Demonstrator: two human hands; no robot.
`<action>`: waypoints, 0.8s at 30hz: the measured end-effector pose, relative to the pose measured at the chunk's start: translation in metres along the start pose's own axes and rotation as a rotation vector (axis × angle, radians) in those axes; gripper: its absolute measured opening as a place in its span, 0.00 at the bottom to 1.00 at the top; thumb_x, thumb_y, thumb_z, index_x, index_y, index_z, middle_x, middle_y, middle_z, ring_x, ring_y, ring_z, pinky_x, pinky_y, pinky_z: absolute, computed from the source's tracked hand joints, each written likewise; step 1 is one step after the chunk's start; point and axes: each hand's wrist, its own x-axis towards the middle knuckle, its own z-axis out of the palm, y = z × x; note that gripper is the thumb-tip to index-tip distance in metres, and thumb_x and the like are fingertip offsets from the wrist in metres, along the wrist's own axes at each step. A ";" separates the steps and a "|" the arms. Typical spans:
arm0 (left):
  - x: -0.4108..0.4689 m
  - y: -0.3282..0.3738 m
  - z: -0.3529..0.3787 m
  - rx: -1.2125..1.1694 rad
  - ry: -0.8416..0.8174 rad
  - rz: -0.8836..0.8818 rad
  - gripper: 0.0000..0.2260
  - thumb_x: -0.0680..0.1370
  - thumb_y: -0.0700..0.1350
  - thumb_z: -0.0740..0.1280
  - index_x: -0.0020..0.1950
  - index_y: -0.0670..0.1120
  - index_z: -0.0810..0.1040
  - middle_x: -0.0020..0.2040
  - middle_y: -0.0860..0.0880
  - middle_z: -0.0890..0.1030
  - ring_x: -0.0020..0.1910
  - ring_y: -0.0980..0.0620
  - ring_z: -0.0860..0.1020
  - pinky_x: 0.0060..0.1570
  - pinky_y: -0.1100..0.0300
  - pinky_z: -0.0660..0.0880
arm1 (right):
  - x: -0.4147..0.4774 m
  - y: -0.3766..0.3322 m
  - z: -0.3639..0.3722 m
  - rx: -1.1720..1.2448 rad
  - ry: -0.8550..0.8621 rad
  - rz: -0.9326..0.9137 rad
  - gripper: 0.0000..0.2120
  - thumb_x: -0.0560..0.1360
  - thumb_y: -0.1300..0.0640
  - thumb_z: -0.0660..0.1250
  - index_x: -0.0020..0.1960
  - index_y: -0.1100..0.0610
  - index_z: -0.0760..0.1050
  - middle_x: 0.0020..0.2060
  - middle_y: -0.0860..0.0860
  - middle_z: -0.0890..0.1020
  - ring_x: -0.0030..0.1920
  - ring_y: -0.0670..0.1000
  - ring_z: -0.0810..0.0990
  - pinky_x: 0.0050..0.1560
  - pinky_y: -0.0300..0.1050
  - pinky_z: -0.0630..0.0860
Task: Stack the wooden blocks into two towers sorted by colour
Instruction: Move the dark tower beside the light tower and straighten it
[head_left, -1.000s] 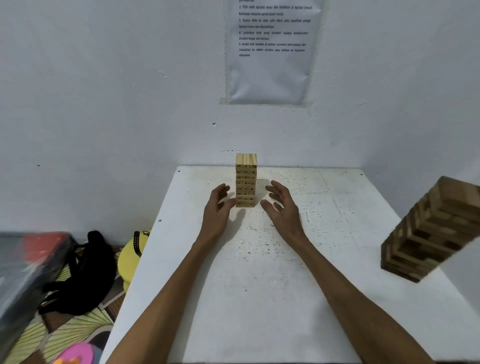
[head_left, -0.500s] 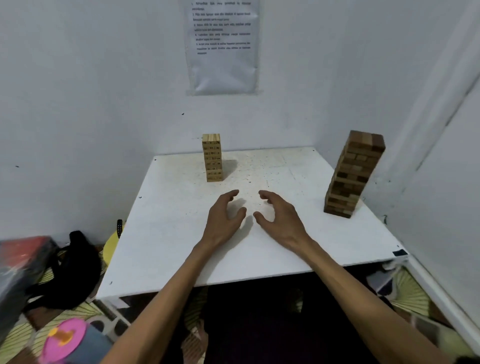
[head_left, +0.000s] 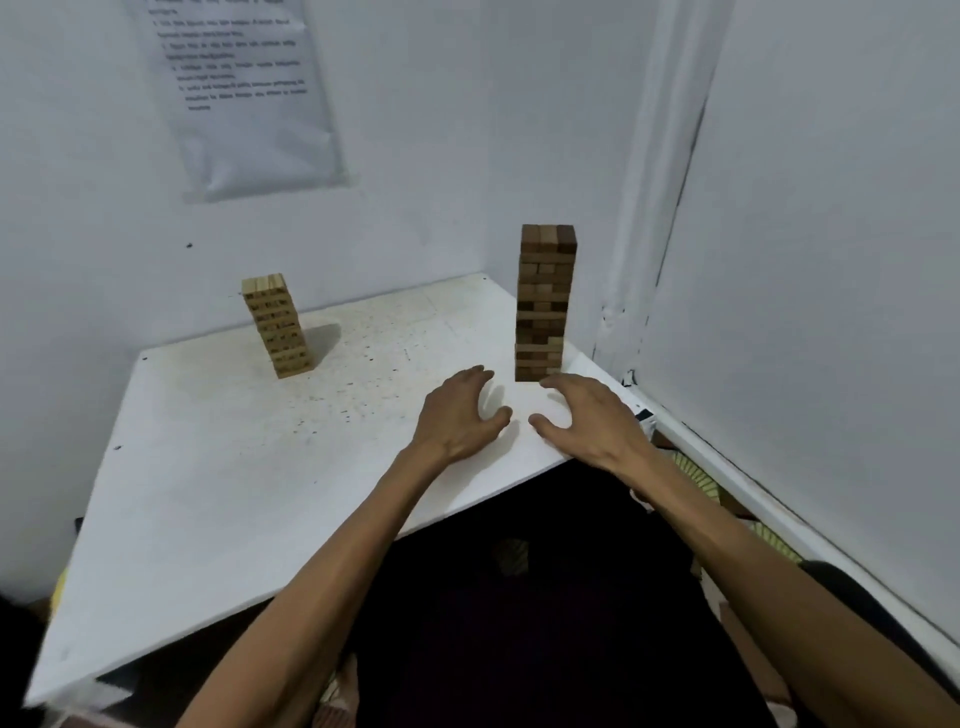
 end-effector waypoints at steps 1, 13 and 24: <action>0.005 0.005 0.004 0.022 -0.019 0.003 0.31 0.80 0.60 0.68 0.80 0.49 0.68 0.81 0.49 0.66 0.79 0.46 0.65 0.77 0.47 0.63 | -0.002 0.007 -0.003 -0.016 0.003 0.021 0.30 0.79 0.39 0.67 0.77 0.52 0.69 0.76 0.49 0.71 0.76 0.51 0.67 0.71 0.46 0.66; 0.053 0.020 0.019 0.024 -0.075 -0.043 0.33 0.80 0.59 0.69 0.80 0.45 0.66 0.79 0.45 0.70 0.75 0.43 0.71 0.72 0.44 0.70 | 0.024 0.051 -0.011 -0.082 -0.035 0.145 0.35 0.79 0.40 0.67 0.80 0.56 0.65 0.77 0.54 0.70 0.76 0.58 0.68 0.72 0.52 0.68; 0.096 0.003 0.024 -0.328 -0.206 -0.100 0.55 0.71 0.52 0.82 0.85 0.44 0.47 0.80 0.47 0.69 0.78 0.45 0.67 0.73 0.49 0.66 | 0.077 0.071 -0.001 0.165 -0.075 0.164 0.52 0.71 0.41 0.78 0.83 0.53 0.51 0.74 0.53 0.74 0.75 0.57 0.68 0.70 0.55 0.69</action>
